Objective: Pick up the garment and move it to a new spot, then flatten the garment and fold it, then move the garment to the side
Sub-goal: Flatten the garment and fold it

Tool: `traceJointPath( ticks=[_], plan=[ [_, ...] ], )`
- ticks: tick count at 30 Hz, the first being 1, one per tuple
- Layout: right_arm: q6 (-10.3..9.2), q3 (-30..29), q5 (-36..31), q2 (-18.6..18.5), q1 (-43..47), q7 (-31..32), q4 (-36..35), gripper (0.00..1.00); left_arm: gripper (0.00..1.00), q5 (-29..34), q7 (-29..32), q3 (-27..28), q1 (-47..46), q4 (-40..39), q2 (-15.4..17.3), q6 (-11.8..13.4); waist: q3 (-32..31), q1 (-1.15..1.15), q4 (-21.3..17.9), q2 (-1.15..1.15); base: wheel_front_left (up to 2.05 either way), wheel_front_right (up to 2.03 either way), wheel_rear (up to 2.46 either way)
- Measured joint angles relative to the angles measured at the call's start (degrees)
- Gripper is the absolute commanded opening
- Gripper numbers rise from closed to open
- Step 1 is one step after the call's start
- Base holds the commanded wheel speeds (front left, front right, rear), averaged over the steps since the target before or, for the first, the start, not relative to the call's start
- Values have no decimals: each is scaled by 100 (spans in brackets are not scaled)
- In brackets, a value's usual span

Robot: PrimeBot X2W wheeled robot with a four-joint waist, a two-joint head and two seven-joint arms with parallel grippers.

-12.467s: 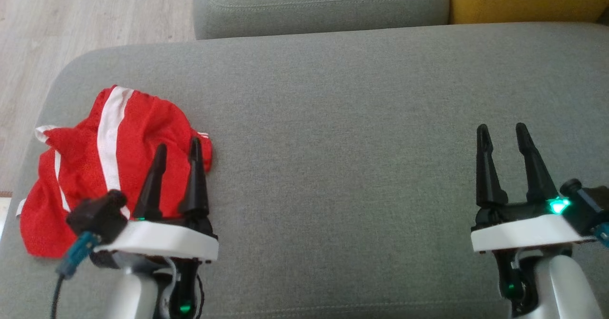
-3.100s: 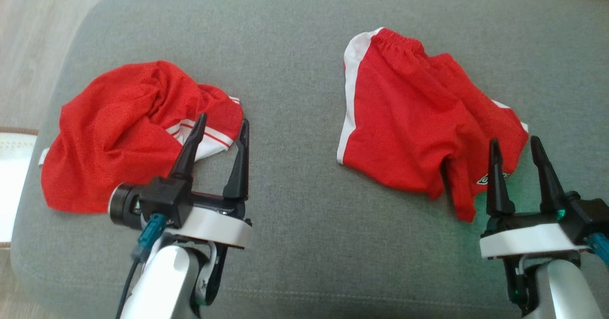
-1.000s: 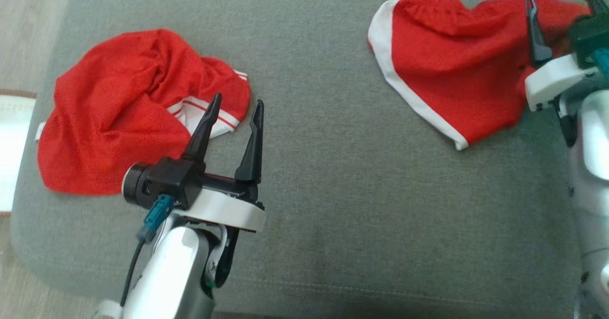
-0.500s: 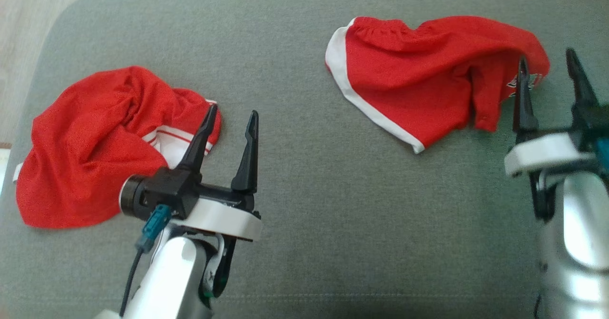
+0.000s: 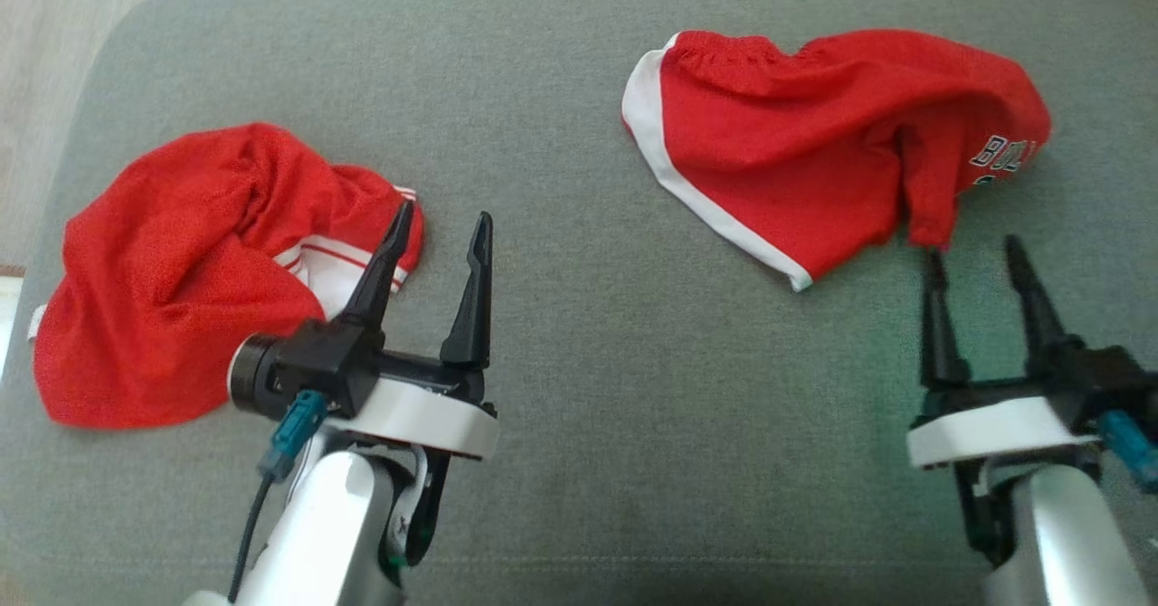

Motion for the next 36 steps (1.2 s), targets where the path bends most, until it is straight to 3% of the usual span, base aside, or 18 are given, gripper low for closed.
traceJointPath(
  ticks=[8, 16, 27, 28, 29, 30, 36],
  plan=[
    [1, 695, 19, 2, -15, 394, 521, 100, 100, -49, 0, -47, -6, 0, 0, 0, 181, 0, 209, 0, 0, 0, 0],
    [1, 744, 315, -1, -515, 648, 1352, 100, 100, -102, 0, -19, -49, 1, -1, 9, 472, 0, 455, 0, 0, 0, 0],
    [1, 316, 232, -7, -1180, 611, 2198, 100, 100, -93, 0, 236, -261, 12, -5, -3, 675, 0, 702, 0, 0, 0, 0],
    [1, 307, 181, -7, -1209, 582, 2242, 82, 100, -93, 0, 256, -258, 13, -5, -2, 659, 0, 684, 0, 0, 0, 0],
    [1, 294, 122, -5, -1215, 554, 2272, 28, 100, -93, 0, 277, -257, 13, -5, -2, 641, 0, 659, 0, 0, 0, 0],
    [1, 270, 47, -7, -1212, 522, 2301, 0, 100, -93, 0, 293, -257, 14, -5, -2, 621, 0, 628, 0, 0, 0, 0],
    [1, 160, -509, -7, -1184, 370, 2060, 0, 100, -93, 0, 292, -235, 18, -7, -20, 440, 0, 373, 0, 0, 0, 0]
  ],
)
